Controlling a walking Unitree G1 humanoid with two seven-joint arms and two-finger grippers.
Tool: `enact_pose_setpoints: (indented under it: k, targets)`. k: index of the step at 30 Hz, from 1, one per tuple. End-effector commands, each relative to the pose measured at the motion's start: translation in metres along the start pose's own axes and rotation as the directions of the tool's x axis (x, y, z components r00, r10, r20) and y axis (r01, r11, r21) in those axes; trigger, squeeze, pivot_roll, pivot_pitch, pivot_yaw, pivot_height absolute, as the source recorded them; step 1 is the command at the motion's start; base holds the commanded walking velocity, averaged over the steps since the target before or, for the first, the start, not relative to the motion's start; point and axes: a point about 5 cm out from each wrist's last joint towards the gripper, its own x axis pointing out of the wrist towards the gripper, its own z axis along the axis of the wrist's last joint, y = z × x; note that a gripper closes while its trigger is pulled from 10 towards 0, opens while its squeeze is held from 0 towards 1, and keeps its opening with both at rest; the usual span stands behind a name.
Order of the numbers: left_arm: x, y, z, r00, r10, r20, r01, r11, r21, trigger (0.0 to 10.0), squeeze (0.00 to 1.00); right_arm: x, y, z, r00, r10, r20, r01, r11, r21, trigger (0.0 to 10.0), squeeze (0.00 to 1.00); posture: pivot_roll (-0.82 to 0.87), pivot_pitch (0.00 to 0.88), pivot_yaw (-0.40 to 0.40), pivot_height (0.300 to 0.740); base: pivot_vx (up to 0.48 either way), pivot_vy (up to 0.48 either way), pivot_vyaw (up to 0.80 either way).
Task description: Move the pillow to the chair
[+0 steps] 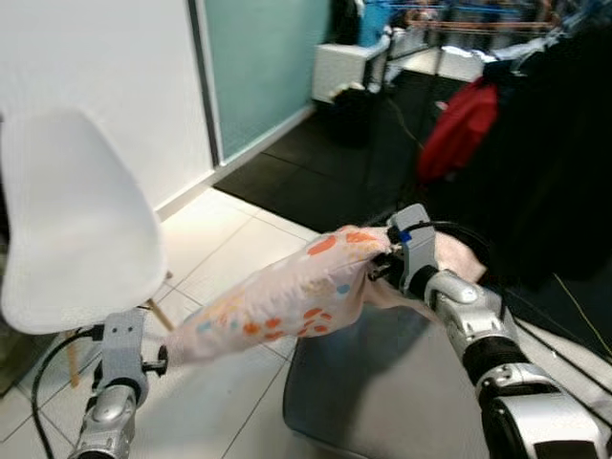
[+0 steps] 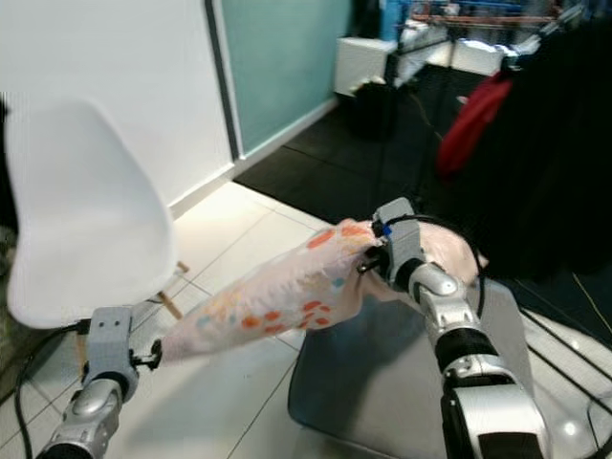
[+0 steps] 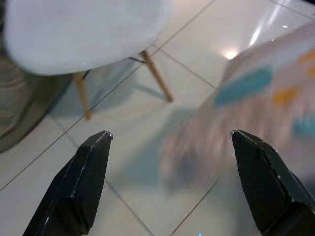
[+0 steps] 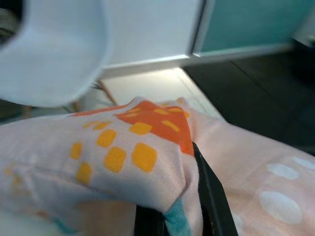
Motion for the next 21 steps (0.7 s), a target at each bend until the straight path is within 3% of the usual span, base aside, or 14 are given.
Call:
enact_pose_setpoints:
  k: [1, 21]
  targets:
    - [-0.0003, -0.0001, -0.0017, 1.000, -0.006, -0.007, 0.006, 1.000, 0.020, 10.0, 0.00, 0.0040, -0.0065, 0.0288, 0.993, -0.010, 0.115, 0.012, 1.000, -0.014, 10.0, 0.00, -0.18, 0.074, -0.066, 0.740, 0.000, 0.000, 0.80]
    - [-0.0003, -0.0069, -0.0010, 0.999, -0.054, 0.003, 0.054, 0.998, 0.021, 10.0, 0.00, 0.0044, -0.0039, 0.0273, 0.995, -0.010, 0.102, 0.012, 1.000, -0.021, 10.0, 0.00, -0.18, 0.062, -0.059, 0.740, 0.000, 0.000, 0.80]
